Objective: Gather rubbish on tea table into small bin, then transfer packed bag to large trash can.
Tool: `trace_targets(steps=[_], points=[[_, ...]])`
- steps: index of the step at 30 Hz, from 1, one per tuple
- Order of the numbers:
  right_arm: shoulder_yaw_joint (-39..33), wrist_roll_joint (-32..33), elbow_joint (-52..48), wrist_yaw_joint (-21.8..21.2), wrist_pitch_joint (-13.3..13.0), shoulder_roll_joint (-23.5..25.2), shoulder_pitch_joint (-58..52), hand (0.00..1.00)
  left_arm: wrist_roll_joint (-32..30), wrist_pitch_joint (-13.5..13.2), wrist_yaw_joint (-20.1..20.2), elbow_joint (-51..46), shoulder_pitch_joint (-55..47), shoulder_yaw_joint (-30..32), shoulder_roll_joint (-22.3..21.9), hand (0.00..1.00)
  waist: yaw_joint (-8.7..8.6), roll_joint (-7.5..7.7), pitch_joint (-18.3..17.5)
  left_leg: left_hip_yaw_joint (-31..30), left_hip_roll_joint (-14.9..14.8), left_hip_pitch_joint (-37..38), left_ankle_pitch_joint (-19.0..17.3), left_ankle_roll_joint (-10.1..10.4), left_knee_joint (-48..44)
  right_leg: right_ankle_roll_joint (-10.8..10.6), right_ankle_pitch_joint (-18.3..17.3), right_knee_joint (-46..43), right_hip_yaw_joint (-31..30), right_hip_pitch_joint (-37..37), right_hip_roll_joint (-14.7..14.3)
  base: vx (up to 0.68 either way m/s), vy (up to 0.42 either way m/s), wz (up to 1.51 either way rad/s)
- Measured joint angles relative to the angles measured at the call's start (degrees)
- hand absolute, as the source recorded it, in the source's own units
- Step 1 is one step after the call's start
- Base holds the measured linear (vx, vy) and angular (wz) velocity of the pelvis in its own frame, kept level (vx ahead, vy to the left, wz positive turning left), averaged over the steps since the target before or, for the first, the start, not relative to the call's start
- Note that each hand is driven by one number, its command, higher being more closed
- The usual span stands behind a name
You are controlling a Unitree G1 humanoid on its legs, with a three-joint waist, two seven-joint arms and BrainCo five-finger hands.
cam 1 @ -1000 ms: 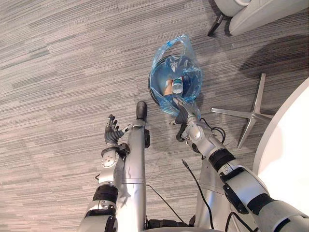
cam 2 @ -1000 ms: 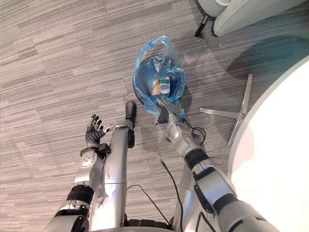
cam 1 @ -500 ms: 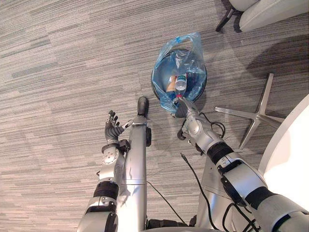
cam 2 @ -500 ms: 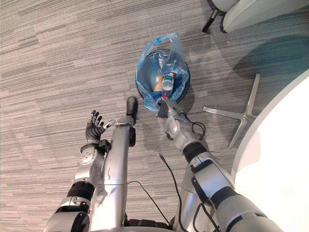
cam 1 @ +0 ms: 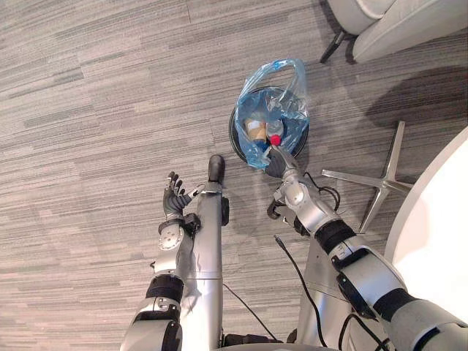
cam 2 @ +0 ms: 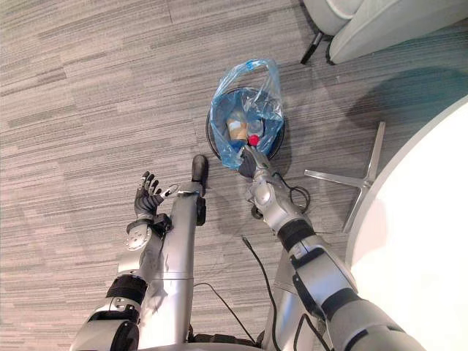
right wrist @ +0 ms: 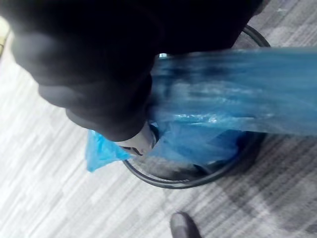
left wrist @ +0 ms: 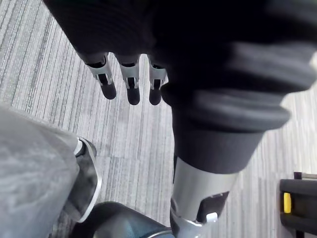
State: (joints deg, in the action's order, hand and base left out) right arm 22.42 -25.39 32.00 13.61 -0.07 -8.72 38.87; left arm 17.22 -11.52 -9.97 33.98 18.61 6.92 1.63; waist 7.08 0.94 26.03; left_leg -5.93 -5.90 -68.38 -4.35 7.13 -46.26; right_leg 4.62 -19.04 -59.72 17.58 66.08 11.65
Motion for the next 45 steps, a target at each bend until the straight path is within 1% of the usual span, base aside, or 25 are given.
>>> trace_targets(steps=[4,6,9,10,12,13,14,15,17,18,19,20,22,23,24,27,28,30,31,32,35,36,37,41,45], points=[[-1.23,0.61,-6.15,-0.05,-0.53,0.55,-4.94,1.00,-0.05,0.31,0.16,-0.01,-1.51,-0.27,-0.43,0.00,-0.20,0.02,-0.01,0.07,-0.14,4.47,-0.07,-0.02,1.29,-0.03,0.00,1.50,0.13,-4.48,-0.45,-0.01,0.008,0.00],[-2.02,1.27,-8.23,-0.18,-1.01,1.10,-8.21,1.00,-0.18,0.91,0.96,0.06,-3.03,-0.35,-0.36,0.00,-0.23,0.05,0.01,0.12,-0.14,8.66,-0.06,-0.01,2.97,-0.05,0.01,3.09,0.49,-8.75,-0.57,0.00,0.005,0.07],[-1.83,2.90,-12.16,-1.18,-1.52,2.15,-14.00,1.00,-0.41,1.31,1.50,0.07,-6.54,-3.43,0.47,0.00,-0.38,0.36,-0.06,0.73,-0.30,16.77,-0.06,-0.01,6.54,-0.25,0.14,6.74,1.30,-17.02,-0.60,0.04,0.004,0.07],[-1.69,3.00,-12.66,-1.43,-1.55,2.37,-14.91,1.00,-0.45,1.34,1.66,0.07,-7.16,-4.04,0.59,0.00,-0.40,0.49,-0.08,1.06,-0.43,18.34,-0.05,-0.02,7.37,-0.44,0.25,7.53,1.35,-18.50,-0.66,0.07,0.011,0.05],[-0.24,3.46,-15.12,-2.02,-1.87,3.19,-18.31,1.00,-0.78,1.49,2.50,0.00,-10.00,-5.27,0.84,0.00,-0.79,1.39,-0.57,3.16,-1.37,24.78,0.33,-0.25,11.65,-1.51,1.00,11.75,1.56,-24.87,-1.02,0.08,0.016,0.05],[0.26,3.54,-15.77,-2.31,-1.88,3.40,-18.95,1.00,-1.03,1.59,2.55,-0.03,-10.63,-5.34,0.85,0.00,-1.03,1.71,-0.76,3.64,-1.45,26.15,0.62,-0.50,12.76,-1.74,1.19,12.80,1.59,-26.17,-1.04,0.10,0.028,0.08],[1.34,3.60,-17.61,-2.87,-1.90,4.04,-20.34,1.00,-1.18,1.67,2.58,-0.19,-12.14,-5.46,1.05,0.00,-1.64,2.47,-1.20,4.59,-1.58,29.19,1.24,-0.58,15.09,-2.33,1.66,14.84,1.59,-28.99,-1.12,0.13,0.043,0.06],[1.64,3.64,-18.81,-3.01,-1.98,4.28,-21.11,1.00,-1.20,1.68,2.57,-0.25,-12.77,-5.79,1.20,0.00,-1.74,2.69,-1.33,4.93,-1.69,30.52,1.44,-0.52,16.11,-2.62,1.90,15.85,1.57,-30.29,-1.22,0.15,0.062,-0.01],[2.73,4.61,-22.52,-4.03,-3.36,5.17,-23.60,1.00,-2.13,1.75,3.18,-0.75,-15.17,-7.40,2.15,0.00,-1.74,3.90,-2.13,6.44,-1.93,36.06,2.31,-1.07,20.39,-3.57,3.18,20.39,1.29,-35.29,-1.63,0.16,0.076,-0.10],[2.94,4.68,-23.02,-4.13,-3.75,5.32,-24.06,1.00,-2.16,1.75,3.53,-0.93,-15.76,-7.45,2.32,0.00,-1.81,4.26,-2.49,6.81,-1.88,37.27,2.48,-1.13,21.40,-3.71,3.46,21.32,1.20,-36.39,-1.69,0.16,0.072,-0.11],[2.93,4.70,-24.26,-5.04,-4.08,5.67,-25.32,1.00,-2.26,1.77,3.76,-0.90,-16.64,-7.70,2.66,0.00,-1.80,4.85,-3.65,7.31,-1.81,39.37,2.61,-1.10,23.37,-3.60,4.20,23.39,1.11,-38.30,-1.91,0.16,0.053,-0.09],[2.93,5.11,-24.51,-5.70,-4.59,6.09,-26.44,1.00,-2.28,1.80,3.75,-0.84,-17.55,-8.53,3.22,0.00,-1.82,5.29,-5.41,7.58,-1.86,40.97,3.09,-1.21,25.48,-4.06,4.87,25.95,1.04,-39.89,-2.55,0.17,0.044,-0.08],[2.92,5.31,-24.49,-6.80,-5.08,6.06,-28.12,1.00,-2.79,1.85,3.95,-0.62,-18.48,-9.58,3.94,0.00,-1.93,5.49,-7.86,7.85,-1.79,43.71,4.19,-1.33,29.16,-4.28,6.32,30.04,1.14,-42.52,-3.38,0.20,0.030,-0.03],[2.84,5.81,-24.47,-7.96,-5.25,5.99,-29.37,1.00,-3.34,1.84,4.15,-0.54,-19.21,-10.21,4.33,0.00,-2.00,5.48,-9.30,8.10,-1.76,45.93,5.16,-1.37,31.98,-4.57,7.29,33.06,1.22,-44.64,-3.89,0.20,0.032,-0.04],[2.78,5.95,-24.45,-8.58,-5.30,5.89,-29.82,1.00,-3.41,1.83,4.43,-0.51,-19.61,-10.55,4.40,0.00,-2.08,5.47,-9.89,8.27,-1.72,47.05,5.52,-1.40,33.27,-4.44,7.81,34.36,1.19,-45.62,-4.17,0.19,0.038,-0.11],[2.12,7.62,-24.43,-10.81,-5.95,5.45,-31.87,1.00,-4.52,2.17,5.07,0.35,-21.87,-11.03,5.50,0.00,-3.20,5.05,-13.11,8.70,-1.78,52.38,6.87,-1.35,38.59,-4.98,10.51,41.72,1.13,-51.39,-5.75,0.20,0.054,-0.12],[1.55,8.27,-24.43,-11.29,-6.11,5.38,-32.41,1.00,-4.59,2.24,5.13,0.35,-22.22,-11.04,5.47,0.00,-3.21,4.94,-13.60,9.07,-1.80,53.58,7.06,-1.42,39.61,-5.01,11.06,43.19,0.97,-52.60,-6.03,0.16,0.055,-0.12],[-0.23,10.63,-24.45,-12.66,-6.23,4.92,-34.25,1.00,-5.89,2.27,6.15,0.27,-23.14,-11.09,5.31,0.00,-3.24,3.68,-15.56,9.63,-1.80,57.48,7.36,-1.36,42.61,-5.63,12.70,48.07,0.55,-56.96,-6.96,0.13,0.041,-0.13],[-0.42,11.54,-24.45,-12.94,-6.26,4.56,-34.73,1.00,-6.53,2.26,6.29,0.10,-23.56,-11.14,5.31,0.00,-3.20,3.17,-16.56,9.97,-1.79,58.42,7.43,-1.38,43.47,-5.67,13.15,49.31,0.37,-57.90,-7.17,0.11,0.038,-0.18],[-0.84,12.36,-24.46,-13.79,-6.30,4.34,-35.03,1.00,-6.91,2.25,6.36,-0.93,-24.79,-11.14,5.34,0.00,-3.20,2.31,-17.96,10.72,-1.62,60.04,7.57,-1.37,44.84,-5.89,14.00,51.40,-0.33,-59.39,-7.63,0.08,0.028,-0.20],[-1.22,15.09,-24.47,-15.16,-6.36,4.24,-35.42,1.00,-7.68,2.25,7.17,-2.49,-25.96,-11.16,5.36,0.00,-3.30,0.92,-19.35,10.69,-1.46,61.75,8.36,-1.28,46.73,-6.01,14.60,53.07,-0.38,-60.97,-7.94,0.03,0.008,-0.05],[-1.16,15.62,-24.47,-15.26,-6.36,4.09,-35.42,1.00,-7.90,2.22,7.40,-3.20,-26.42,-11.22,5.36,0.00,-3.26,0.69,-19.58,10.69,-1.48,62.04,8.44,-1.25,47.11,-6.01,14.60,53.08,-0.44,-61.03,-8.02,0.00,0.000,0.00],[-1.22,17.64,-24.48,-16.09,-6.36,3.81,-35.51,1.00,-8.37,2.21,7.66,-4.16,-27.27,-11.38,5.34,0.00,-3.32,0.25,-20.01,10.62,-1.48,62.74,8.83,-1.39,48.16,-6.01,14.62,53.13,-0.40,-61.30,-8.22,0.00,0.000,0.00],[-1.30,22.55,-25.00,-17.41,-6.34,3.52,-35.79,1.00,-8.93,2.22,8.66,-5.99,-28.96,-11.52,5.42,0.00,-3.32,0.35,-20.18,10.43,-1.40,64.31,8.90,-1.47,48.81,-6.04,15.31,54.16,-0.61,-62.88,-8.64,-0.02,0.010,-0.01],[-1.33,26.20,-30.27,-17.52,-6.37,1.94,-36.05,1.00,-8.93,2.19,8.64,-10.57,-30.67,-12.88,5.43,0.00,-3.19,0.35,-20.26,10.01,-1.15,64.38,9.01,-1.64,49.61,-6.36,15.99,55.02,-1.07,-62.97,-8.68,-0.05,0.024,-0.01]])
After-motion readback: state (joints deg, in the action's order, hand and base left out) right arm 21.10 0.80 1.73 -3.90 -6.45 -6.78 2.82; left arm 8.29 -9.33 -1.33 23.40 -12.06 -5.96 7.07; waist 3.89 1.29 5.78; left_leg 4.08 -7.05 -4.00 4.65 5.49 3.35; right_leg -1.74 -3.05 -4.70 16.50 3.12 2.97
